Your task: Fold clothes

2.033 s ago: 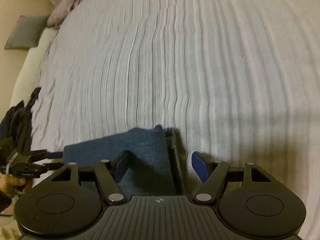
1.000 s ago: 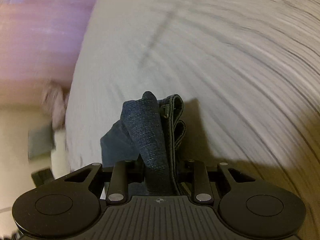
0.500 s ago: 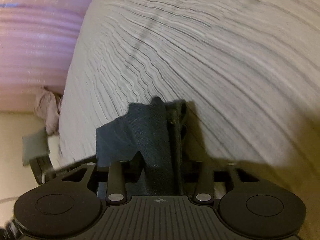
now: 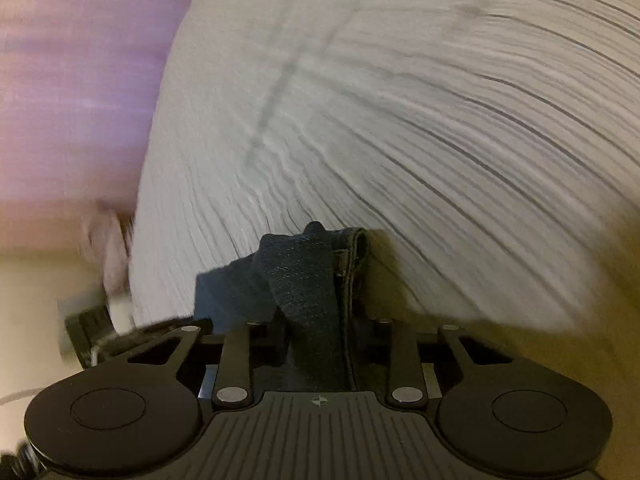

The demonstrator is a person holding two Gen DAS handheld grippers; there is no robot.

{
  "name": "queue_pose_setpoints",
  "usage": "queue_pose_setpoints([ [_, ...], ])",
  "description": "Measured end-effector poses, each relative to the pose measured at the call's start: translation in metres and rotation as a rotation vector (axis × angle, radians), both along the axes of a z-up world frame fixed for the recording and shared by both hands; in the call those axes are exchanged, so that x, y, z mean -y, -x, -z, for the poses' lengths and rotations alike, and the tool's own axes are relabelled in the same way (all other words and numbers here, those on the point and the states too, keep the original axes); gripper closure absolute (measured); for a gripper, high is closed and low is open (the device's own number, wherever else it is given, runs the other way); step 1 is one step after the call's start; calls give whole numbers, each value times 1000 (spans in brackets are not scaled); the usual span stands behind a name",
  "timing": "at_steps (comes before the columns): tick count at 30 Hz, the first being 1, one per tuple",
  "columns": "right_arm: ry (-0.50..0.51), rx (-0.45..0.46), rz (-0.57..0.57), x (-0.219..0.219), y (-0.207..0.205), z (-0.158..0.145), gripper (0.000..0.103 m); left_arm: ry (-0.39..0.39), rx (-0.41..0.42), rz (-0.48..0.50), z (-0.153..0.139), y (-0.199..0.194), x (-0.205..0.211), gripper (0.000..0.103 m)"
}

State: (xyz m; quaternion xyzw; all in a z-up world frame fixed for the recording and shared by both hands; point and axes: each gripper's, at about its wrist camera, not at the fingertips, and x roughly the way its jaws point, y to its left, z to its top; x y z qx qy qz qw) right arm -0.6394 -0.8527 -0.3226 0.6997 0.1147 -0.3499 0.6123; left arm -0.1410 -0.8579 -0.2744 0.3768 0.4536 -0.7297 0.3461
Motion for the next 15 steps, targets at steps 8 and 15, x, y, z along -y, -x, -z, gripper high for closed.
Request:
queue_pose_setpoints([
  [8,-8,5,312,-93,45,-25,77,111,-28,121,-21,93,38,72],
  [15,45,-78,111,-69,53,-47,68,176,1,0,-50,69,10,61],
])
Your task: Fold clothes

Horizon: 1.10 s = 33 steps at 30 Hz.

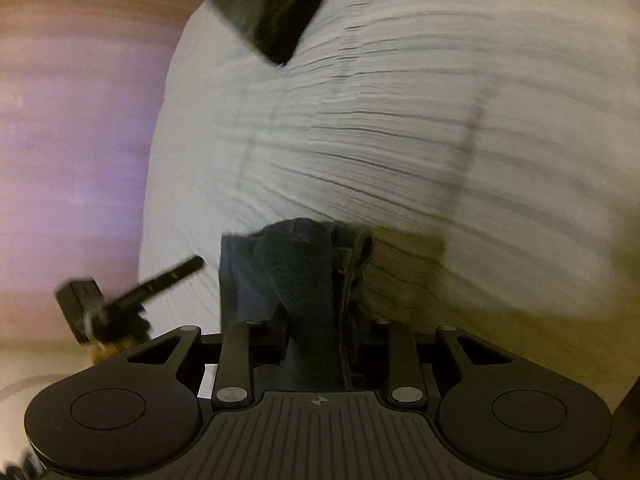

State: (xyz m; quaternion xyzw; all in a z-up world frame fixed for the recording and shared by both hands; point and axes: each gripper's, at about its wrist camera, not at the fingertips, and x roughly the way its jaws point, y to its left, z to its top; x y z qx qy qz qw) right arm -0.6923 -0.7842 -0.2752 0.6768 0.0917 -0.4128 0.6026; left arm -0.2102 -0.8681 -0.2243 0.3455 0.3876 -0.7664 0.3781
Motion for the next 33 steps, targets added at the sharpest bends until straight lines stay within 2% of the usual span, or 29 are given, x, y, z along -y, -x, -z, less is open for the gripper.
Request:
queue_pose_setpoints([
  [1,14,-28,-40,4,1,-5,56,4,2,-37,-5,-10,-9,60],
  [2,29,-56,-78,8,3,-10,48,8,6,-76,-9,-20,-18,59],
  [5,58,-85,-147,14,6,-16,36,6,-2,-203,-20,-48,-54,57],
  [6,74,-94,-190,15,4,-17,23,0,-12,-240,-21,-56,-67,57],
  [7,91,-103,-242,16,1,-15,15,-7,-19,-268,-22,-62,-80,56],
  [13,130,61,-359,3,-28,35,15,-61,-43,-367,-15,-84,-153,56],
  [16,138,77,-386,-11,-52,57,23,-81,-54,-382,-11,-87,-189,56],
  [17,129,84,-345,-16,-51,59,34,-85,-55,-383,-11,-87,-200,56],
  [18,117,92,-299,-21,-49,61,40,-88,-56,-384,-12,-88,-210,56],
  [19,85,114,-252,-28,-46,61,54,-86,-63,-386,-15,-87,-219,56],
  [20,54,150,-217,-35,-43,60,86,-83,-71,-389,-19,-86,-228,56],
  [24,-55,215,-68,-65,-55,30,86,-61,-108,-424,-36,-89,-268,56],
  [29,-124,329,87,-97,-88,4,88,-29,-141,-464,-52,-92,-308,54],
  [31,-135,336,133,-104,-92,0,88,-25,-147,-460,-50,-85,-318,53],
  [33,-122,281,139,-103,-88,7,88,-38,-153,-444,-43,-77,-325,53],
])
